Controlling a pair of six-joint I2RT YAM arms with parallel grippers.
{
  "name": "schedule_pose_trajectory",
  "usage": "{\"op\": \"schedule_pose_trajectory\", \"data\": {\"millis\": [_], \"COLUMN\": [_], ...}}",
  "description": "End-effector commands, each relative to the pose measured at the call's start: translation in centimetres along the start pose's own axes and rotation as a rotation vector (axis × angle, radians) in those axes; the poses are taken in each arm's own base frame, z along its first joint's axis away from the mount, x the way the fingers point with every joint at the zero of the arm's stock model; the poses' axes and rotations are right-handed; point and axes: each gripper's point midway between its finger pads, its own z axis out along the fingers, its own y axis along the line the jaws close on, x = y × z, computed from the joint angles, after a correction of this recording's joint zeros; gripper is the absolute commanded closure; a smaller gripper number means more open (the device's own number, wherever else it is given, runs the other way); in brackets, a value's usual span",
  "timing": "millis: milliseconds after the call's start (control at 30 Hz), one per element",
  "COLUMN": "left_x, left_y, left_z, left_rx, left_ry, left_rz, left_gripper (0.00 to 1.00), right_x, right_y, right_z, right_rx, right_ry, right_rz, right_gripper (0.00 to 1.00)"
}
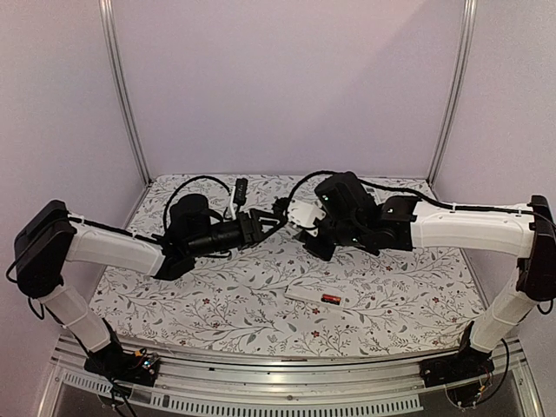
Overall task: Load the batteries into the remote control
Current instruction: Pass from the right arm to the left
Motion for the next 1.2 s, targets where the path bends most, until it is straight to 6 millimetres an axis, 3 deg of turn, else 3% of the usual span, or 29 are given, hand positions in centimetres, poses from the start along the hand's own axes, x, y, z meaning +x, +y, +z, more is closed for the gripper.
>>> {"op": "schedule_pose_trajectory", "data": {"millis": [0, 67, 267, 500, 667, 767, 833, 900, 967, 1033, 1100, 1167], "left_x": [-0.9, -0.7, -0.8, -0.8, -0.6, -0.8, -0.9, -0.9, -0.8, -0.6, -0.5, -0.4], "left_y": [-0.9, -0.8, 0.2, 0.4, 0.6, 0.7, 0.7, 0.9, 1.1, 1.1, 1.2, 1.2], "left_z": [0.6, 0.9, 1.3, 1.2, 1.3, 1.0, 0.8, 0.7, 0.8, 0.9, 1.0, 1.0], "left_rx": [0.049, 0.051, 0.019, 0.024, 0.029, 0.028, 0.023, 0.020, 0.020, 0.028, 0.035, 0.041], "left_ry": [-0.007, 0.003, 0.010, 0.018, 0.028, 0.024, 0.023, 0.025, 0.030, 0.036, 0.037, 0.037], "left_rz": [-0.011, -0.017, -0.013, -0.007, -0.004, 0.000, 0.001, -0.009, -0.026, -0.045, -0.062, -0.070], "left_gripper": [0.52, 0.63, 0.76, 0.99, 1.00, 1.00, 1.00, 1.00, 1.00, 1.00, 1.00, 1.00], "right_x": [-0.2, -0.4, -0.5, -0.6, -0.7, -0.8, -1.3, -1.9, -2.3, -2.3, -1.5, -0.8], "right_y": [0.0, 0.0, 0.2, 0.4, 0.6, 0.4, -0.1, -0.2, -1.0, -1.9, -3.1, -3.3], "right_z": [0.4, 0.3, 0.3, 0.2, 0.1, -0.8, -2.4, -4.2, -5.9, -6.4, -5.6, -4.1], "right_rx": [0.016, 0.019, 0.008, -0.004, -0.014, -0.014, -0.010, -0.064, -0.146, -0.179, -0.130, -0.115], "right_ry": [-0.007, -0.014, -0.020, -0.035, -0.042, -0.054, -0.094, -0.160, -0.232, -0.244, -0.182, -0.113], "right_rz": [-0.006, -0.009, -0.029, -0.038, -0.040, -0.035, -0.032, -0.034, 0.006, 0.066, 0.116, 0.114], "right_gripper": [0.82, 0.82, 0.82, 0.81, 0.78, 0.67, 0.49, 0.23, 0.10, 0.06, 0.06, 0.13]}}
